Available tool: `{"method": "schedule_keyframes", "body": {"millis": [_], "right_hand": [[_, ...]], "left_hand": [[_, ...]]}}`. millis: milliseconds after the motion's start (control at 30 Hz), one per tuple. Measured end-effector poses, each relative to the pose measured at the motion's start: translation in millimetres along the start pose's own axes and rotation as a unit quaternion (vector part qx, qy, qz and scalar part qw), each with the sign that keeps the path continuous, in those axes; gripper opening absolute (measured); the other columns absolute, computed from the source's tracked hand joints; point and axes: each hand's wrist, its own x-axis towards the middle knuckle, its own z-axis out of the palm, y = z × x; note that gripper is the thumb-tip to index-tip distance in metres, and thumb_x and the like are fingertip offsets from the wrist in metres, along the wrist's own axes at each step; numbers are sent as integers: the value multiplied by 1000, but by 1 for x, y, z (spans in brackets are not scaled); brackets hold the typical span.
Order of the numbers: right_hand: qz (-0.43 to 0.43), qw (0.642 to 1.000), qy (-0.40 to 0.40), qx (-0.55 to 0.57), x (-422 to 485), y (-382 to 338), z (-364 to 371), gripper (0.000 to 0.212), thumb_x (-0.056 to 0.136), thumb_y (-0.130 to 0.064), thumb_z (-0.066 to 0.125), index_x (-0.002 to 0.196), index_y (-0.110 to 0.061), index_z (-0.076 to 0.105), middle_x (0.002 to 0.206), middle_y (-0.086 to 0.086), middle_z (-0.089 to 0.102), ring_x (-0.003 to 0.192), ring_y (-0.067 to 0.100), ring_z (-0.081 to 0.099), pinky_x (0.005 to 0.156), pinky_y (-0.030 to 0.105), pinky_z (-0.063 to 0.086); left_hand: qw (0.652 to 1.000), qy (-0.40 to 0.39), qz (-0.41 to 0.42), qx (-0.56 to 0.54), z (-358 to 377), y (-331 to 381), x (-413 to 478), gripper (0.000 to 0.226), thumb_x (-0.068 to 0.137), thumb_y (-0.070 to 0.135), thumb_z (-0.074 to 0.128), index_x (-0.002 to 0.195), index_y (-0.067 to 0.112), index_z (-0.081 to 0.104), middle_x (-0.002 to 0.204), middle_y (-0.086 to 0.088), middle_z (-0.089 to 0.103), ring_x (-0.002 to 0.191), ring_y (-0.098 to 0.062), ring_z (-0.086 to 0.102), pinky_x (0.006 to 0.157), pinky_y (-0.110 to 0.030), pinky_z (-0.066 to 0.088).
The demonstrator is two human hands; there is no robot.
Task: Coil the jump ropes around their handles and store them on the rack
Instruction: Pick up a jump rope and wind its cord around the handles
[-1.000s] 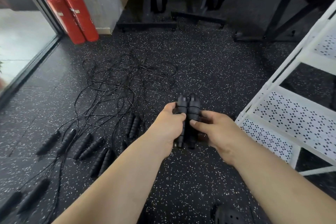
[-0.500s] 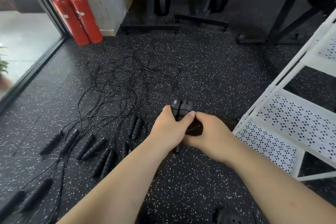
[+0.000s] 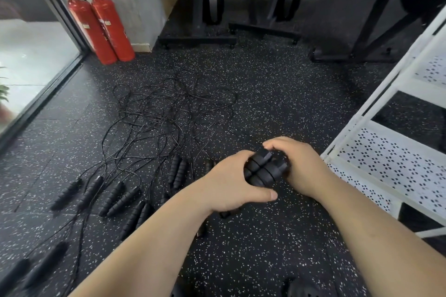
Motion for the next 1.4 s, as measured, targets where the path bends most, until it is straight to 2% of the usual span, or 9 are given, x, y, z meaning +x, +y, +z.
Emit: {"method": "schedule_keyframes", "body": {"millis": [133, 233, 433, 600, 767, 867, 1033, 1167, 1400], "right_hand": [[38, 994, 46, -92, -4, 8, -10, 13, 96, -24, 62, 86, -33, 60, 96, -11, 60, 87, 19, 59, 68, 41, 54], [71, 982, 115, -129, -7, 20, -26, 21, 103, -43, 58, 86, -30, 61, 89, -8, 59, 79, 15, 55, 61, 37, 52], [100, 958, 227, -144, -13, 18, -54, 24, 106, -40, 57, 96, -20, 64, 89, 1, 63, 79, 25, 57, 62, 40, 51], [118, 968, 216, 53, -16, -8, -69, 23, 110, -37, 53, 93, -26, 65, 77, -8, 73, 69, 11, 64, 64, 35, 49], [101, 945, 284, 124, -19, -22, -80, 17, 105, -36, 62, 90, -28, 67, 73, -6, 69, 75, 14, 69, 70, 40, 57], [62, 953, 286, 79, -24, -28, -83, 26, 100, -43, 69, 79, -28, 66, 62, -12, 61, 63, 2, 57, 58, 21, 42], [45, 992, 107, -45, -19, -38, -58, 37, 108, -50, 50, 82, -24, 58, 64, -8, 62, 54, 10, 59, 49, 28, 44], [37, 997, 26, -63, -17, -50, -17, 37, 112, -47, 39, 89, -20, 51, 75, 1, 65, 67, 27, 64, 62, 42, 54], [-1, 996, 31, -90, -16, -59, -13, 22, 112, -41, 37, 112, -27, 54, 91, 5, 68, 85, 37, 66, 73, 46, 53]], "left_hand": [[999, 12, 21, 48, -2, 4, -3, 56, 76, 36, 88, 123, 37, 58, 111, 18, 68, 101, -2, 66, 91, -31, 56], [996, 80, 28, 11, -21, 6, -4, 47, 79, 28, 86, 118, 38, 61, 106, 20, 73, 93, -1, 71, 88, -32, 61], [976, 213, 30, -5, -36, 4, -6, 47, 81, 22, 82, 117, 42, 58, 100, 24, 73, 87, 8, 67, 79, -23, 51], [973, 220, 21, 59, -33, 0, -10, 54, 81, 41, 67, 131, 45, 45, 113, 22, 69, 96, -7, 68, 86, -43, 58], [954, 262, 7, 147, -36, 0, -11, 42, 89, 43, 63, 125, 41, 43, 98, 11, 64, 82, -15, 63, 72, -39, 49], [962, 256, -22, -95, -35, 7, -6, 21, 91, 31, 65, 110, 31, 55, 80, 6, 65, 63, -17, 59, 64, -37, 51], [863, 112, -4, -493, -23, 21, -4, 30, 88, 14, 74, 115, 11, 60, 81, -4, 57, 59, -17, 45, 56, -34, 47], [838, 51, 2, -543, -9, 26, -7, 42, 78, 17, 79, 116, 11, 61, 117, -15, 72, 63, -17, 52, 59, -35, 50], [815, -36, 6, -578, -12, 18, -9, 41, 83, 17, 74, 123, 11, 73, 114, -11, 68, 68, -14, 57, 60, -32, 51]]}}
